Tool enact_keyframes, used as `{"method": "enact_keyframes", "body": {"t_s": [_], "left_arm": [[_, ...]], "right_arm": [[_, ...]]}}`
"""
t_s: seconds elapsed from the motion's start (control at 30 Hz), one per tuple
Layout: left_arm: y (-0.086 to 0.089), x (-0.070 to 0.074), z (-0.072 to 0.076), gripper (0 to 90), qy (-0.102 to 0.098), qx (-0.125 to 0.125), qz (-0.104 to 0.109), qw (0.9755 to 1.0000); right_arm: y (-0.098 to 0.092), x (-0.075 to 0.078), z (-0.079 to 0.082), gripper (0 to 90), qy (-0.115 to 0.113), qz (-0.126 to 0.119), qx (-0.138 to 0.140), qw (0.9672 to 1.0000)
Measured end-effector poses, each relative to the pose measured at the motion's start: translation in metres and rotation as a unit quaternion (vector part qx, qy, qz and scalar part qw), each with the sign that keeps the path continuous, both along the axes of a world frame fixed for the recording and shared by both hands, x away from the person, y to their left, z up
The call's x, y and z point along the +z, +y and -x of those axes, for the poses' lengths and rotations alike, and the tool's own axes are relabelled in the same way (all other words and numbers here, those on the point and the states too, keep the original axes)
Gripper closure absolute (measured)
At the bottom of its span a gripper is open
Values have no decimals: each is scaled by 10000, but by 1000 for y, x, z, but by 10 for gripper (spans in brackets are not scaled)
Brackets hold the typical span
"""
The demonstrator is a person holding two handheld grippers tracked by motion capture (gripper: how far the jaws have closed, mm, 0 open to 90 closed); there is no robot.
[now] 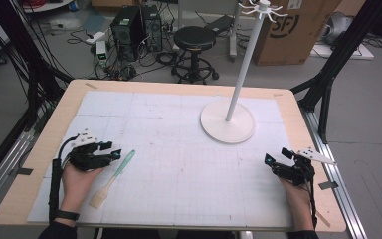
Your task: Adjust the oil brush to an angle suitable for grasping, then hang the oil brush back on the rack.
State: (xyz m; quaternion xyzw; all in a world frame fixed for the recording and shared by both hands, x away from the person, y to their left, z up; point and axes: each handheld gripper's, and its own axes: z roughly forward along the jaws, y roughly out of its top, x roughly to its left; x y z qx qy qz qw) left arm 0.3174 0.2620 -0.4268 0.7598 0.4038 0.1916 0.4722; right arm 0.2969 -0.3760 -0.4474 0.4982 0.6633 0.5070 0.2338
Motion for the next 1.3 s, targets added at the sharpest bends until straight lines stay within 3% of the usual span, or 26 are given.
{"method": "enact_keyframes", "body": {"t_s": [0.13, 0.23, 0.43, 0.57, 0.87, 1.3], "left_arm": [[22, 2, 13, 284, -433, 68, 395, 9983], [37, 1, 17, 227, -600, 78, 559, 9966], [65, -6, 27, 203, -720, 93, 894, 9933], [70, -6, 27, 202, -774, 160, 986, 9920], [66, -1, 28, 207, -790, 99, 987, 9919], [52, 12, 33, 216, -656, 86, 763, 9949]], "right_arm": [[0, 0, 0, 170, 2, 2, -9, 10000], [0, 0, 0, 170, -3, 21, -14, 10000], [0, 0, 0, 170, 53, -19, -126, 9999], [-1, 0, -1, 170, 42, -49, -151, 9999], [0, 0, 0, 170, 28, -1, -112, 9999], [1, 0, 0, 170, 49, 9, -122, 9999]]}}
